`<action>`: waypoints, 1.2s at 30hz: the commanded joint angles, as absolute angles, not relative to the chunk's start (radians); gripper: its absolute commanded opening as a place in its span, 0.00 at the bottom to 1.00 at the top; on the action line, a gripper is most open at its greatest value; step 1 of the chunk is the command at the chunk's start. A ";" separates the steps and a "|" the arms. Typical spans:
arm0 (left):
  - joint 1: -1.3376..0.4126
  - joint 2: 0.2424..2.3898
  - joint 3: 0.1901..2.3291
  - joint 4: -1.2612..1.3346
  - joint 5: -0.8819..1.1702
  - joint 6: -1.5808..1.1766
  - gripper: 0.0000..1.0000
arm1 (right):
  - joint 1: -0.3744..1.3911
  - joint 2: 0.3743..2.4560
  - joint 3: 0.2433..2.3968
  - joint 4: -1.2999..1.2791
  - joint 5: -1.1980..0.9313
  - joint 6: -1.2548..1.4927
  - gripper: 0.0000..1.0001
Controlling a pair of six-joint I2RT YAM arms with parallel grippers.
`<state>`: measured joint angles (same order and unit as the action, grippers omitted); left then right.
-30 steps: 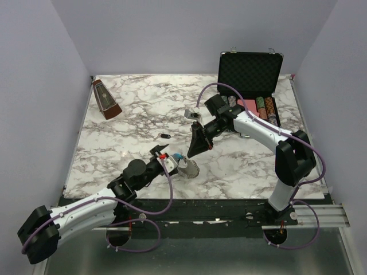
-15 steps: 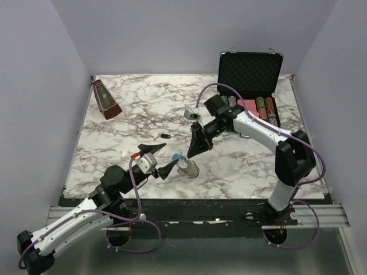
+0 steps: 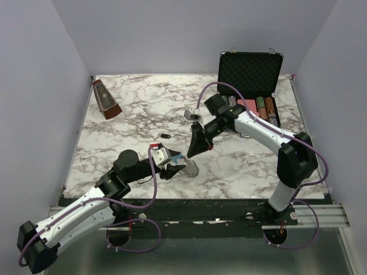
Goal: Put the keys on the keyring
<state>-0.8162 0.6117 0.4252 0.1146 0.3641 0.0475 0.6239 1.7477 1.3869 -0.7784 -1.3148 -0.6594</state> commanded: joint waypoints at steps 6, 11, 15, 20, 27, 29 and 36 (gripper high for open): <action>-0.790 0.678 0.451 0.127 0.403 0.072 0.56 | 0.637 1.718 1.414 -0.795 -1.318 -0.681 0.01; -0.772 0.698 0.456 0.138 0.410 0.075 0.52 | 0.637 1.721 1.413 -0.793 -1.316 -0.681 0.01; -0.761 0.704 0.454 0.152 0.423 0.066 0.49 | 0.640 1.724 1.413 -0.795 -1.315 -0.683 0.01; -0.750 0.722 0.453 0.172 0.456 0.052 0.46 | 0.641 1.729 1.413 -0.795 -1.312 -0.683 0.01; -0.739 0.747 0.456 0.193 0.492 0.040 0.39 | 0.646 1.730 1.413 -0.793 -1.310 -0.686 0.01; -0.736 0.755 0.457 0.196 0.500 0.038 0.30 | 0.644 1.730 1.413 -0.796 -1.308 -0.686 0.01; -0.730 0.758 0.462 0.181 0.508 0.040 0.04 | 0.646 1.732 1.413 -0.795 -1.305 -0.686 0.01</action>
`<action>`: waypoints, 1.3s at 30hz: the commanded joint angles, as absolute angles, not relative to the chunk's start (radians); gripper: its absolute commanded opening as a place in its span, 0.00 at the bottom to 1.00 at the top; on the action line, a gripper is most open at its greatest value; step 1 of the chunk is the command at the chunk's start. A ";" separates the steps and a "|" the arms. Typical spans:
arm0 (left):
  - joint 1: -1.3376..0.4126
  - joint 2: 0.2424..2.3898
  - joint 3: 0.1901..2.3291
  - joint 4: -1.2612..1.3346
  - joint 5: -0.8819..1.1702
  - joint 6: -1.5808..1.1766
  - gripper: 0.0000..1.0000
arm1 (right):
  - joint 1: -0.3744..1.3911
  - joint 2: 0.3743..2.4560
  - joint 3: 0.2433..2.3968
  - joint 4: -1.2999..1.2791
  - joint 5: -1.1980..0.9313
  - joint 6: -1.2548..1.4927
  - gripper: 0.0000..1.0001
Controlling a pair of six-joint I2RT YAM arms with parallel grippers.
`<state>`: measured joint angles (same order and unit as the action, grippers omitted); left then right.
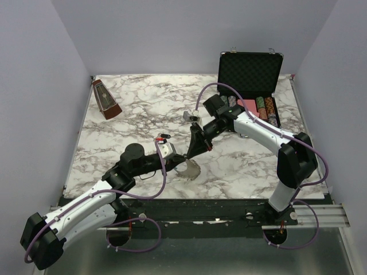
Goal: Put the keys on the keyring
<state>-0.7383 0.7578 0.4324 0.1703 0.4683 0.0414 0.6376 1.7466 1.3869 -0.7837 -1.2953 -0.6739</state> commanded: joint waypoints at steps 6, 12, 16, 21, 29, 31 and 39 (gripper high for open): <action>-0.726 0.762 0.480 0.140 0.508 0.037 0.00 | 0.647 1.729 1.413 -0.796 -1.299 -0.687 0.01; -0.716 0.781 0.543 0.029 0.483 0.008 0.00 | 0.647 1.720 1.408 -0.767 -1.260 -0.663 0.01; -0.713 0.810 0.600 -0.060 0.459 -0.032 0.00 | 0.652 1.710 1.397 -0.710 -1.215 -0.594 0.02; -0.715 0.851 0.658 -0.133 0.425 -0.069 0.00 | 0.663 1.700 1.391 -0.655 -1.158 -0.526 0.03; -0.713 0.896 0.727 -0.199 0.399 -0.092 0.00 | 0.678 1.701 1.391 -0.626 -1.101 -0.479 0.08; -0.715 0.899 0.733 -0.204 0.397 -0.095 0.00 | 0.680 1.703 1.390 -0.620 -1.098 -0.472 0.09; -0.715 0.920 0.745 -0.203 0.410 -0.113 0.00 | 0.695 1.709 1.396 -0.614 -1.089 -0.465 0.12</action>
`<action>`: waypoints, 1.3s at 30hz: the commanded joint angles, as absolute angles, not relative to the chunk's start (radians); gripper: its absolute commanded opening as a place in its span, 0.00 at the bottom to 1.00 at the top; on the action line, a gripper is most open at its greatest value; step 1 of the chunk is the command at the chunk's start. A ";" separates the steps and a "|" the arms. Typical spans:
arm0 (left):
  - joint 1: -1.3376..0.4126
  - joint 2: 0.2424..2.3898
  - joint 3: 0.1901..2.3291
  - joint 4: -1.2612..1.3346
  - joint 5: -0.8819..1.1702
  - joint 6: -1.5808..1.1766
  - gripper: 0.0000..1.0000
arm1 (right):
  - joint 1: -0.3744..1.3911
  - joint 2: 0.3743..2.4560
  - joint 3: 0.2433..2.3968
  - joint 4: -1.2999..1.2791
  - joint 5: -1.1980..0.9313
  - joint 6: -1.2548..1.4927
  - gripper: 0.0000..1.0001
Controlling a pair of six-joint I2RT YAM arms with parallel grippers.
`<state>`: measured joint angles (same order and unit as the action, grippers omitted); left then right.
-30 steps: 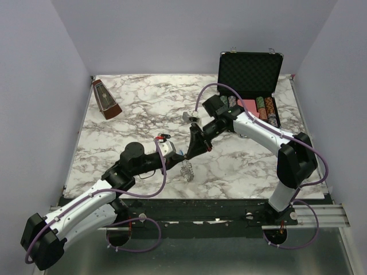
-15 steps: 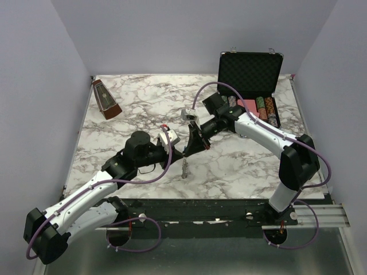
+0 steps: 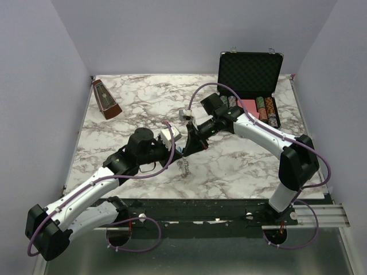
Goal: Put the keys on the keyring
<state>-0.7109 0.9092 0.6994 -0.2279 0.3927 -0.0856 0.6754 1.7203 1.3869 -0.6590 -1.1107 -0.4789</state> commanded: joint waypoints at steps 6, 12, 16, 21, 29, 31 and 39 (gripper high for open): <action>-0.713 0.928 0.745 -0.193 0.414 -0.123 0.00 | 0.701 1.707 1.397 -0.614 -1.088 -0.460 0.14; -0.716 0.930 0.744 -0.193 0.417 -0.124 0.00 | 0.707 1.712 1.397 -0.614 -1.085 -0.460 0.14; -0.713 0.934 0.744 -0.190 0.417 -0.127 0.00 | 0.712 1.712 1.399 -0.614 -1.080 -0.460 0.09; -0.713 0.917 0.736 -0.183 0.405 -0.135 0.00 | 0.713 1.712 1.408 -0.641 -1.077 -0.489 0.01; -0.693 0.749 0.631 -0.086 0.345 -0.149 0.62 | 0.710 1.700 1.407 -0.649 -1.107 -0.505 0.01; -0.684 0.680 0.583 -0.040 0.324 -0.156 0.70 | 0.712 1.700 1.404 -0.647 -1.126 -0.509 0.01; -0.627 0.529 0.465 0.020 0.301 -0.261 0.75 | 0.683 1.652 1.274 -0.383 -1.250 -0.412 0.01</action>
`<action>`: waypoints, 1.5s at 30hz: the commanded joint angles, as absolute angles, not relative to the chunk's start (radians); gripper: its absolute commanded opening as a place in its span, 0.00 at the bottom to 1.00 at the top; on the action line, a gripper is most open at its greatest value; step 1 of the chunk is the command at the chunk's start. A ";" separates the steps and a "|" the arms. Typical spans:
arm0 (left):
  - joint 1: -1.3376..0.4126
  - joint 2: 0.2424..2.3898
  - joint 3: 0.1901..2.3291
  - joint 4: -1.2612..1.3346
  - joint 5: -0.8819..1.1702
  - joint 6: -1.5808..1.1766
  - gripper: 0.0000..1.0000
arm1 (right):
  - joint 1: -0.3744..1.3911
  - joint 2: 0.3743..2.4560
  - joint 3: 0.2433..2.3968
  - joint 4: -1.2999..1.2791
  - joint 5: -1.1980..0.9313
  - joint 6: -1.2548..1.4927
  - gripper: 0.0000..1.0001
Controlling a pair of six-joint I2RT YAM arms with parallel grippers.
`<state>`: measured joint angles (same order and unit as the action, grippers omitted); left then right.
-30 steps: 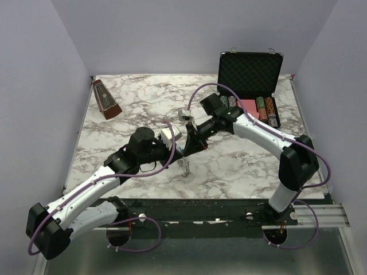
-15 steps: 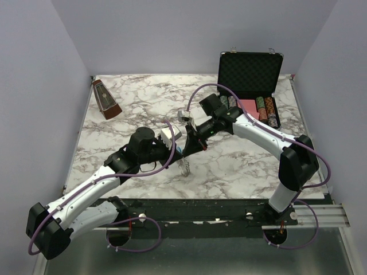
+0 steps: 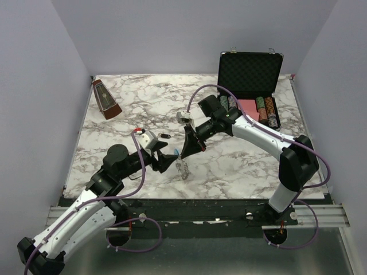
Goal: Put the keys on the keyring
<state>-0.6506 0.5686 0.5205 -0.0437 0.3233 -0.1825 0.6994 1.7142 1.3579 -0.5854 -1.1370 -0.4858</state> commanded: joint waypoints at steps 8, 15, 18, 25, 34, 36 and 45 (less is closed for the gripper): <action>-0.624 0.436 0.457 0.002 0.365 0.062 0.70 | 0.641 1.698 1.356 -0.259 -1.452 -0.387 0.01; -0.626 0.390 0.517 -0.083 0.456 0.284 0.71 | 0.638 1.787 1.598 -0.908 -1.660 -0.980 0.01; -0.624 0.385 0.526 -0.069 0.448 0.296 0.71 | 0.640 1.893 1.794 -1.347 -1.660 -1.335 0.01; -0.624 0.440 0.584 -0.109 0.460 0.376 0.58 | 0.649 1.924 1.802 -1.424 -1.663 -1.420 0.01; -0.624 0.567 0.638 -0.137 0.575 0.411 0.51 | 0.647 1.928 1.804 -1.422 -1.663 -1.411 0.01; -0.624 0.589 0.644 -0.138 0.589 0.413 0.50 | 0.649 1.934 1.805 -1.422 -1.661 -1.407 0.01; -0.624 0.637 0.653 -0.138 0.601 0.428 0.38 | 0.647 1.947 1.809 -1.424 -1.661 -1.396 0.01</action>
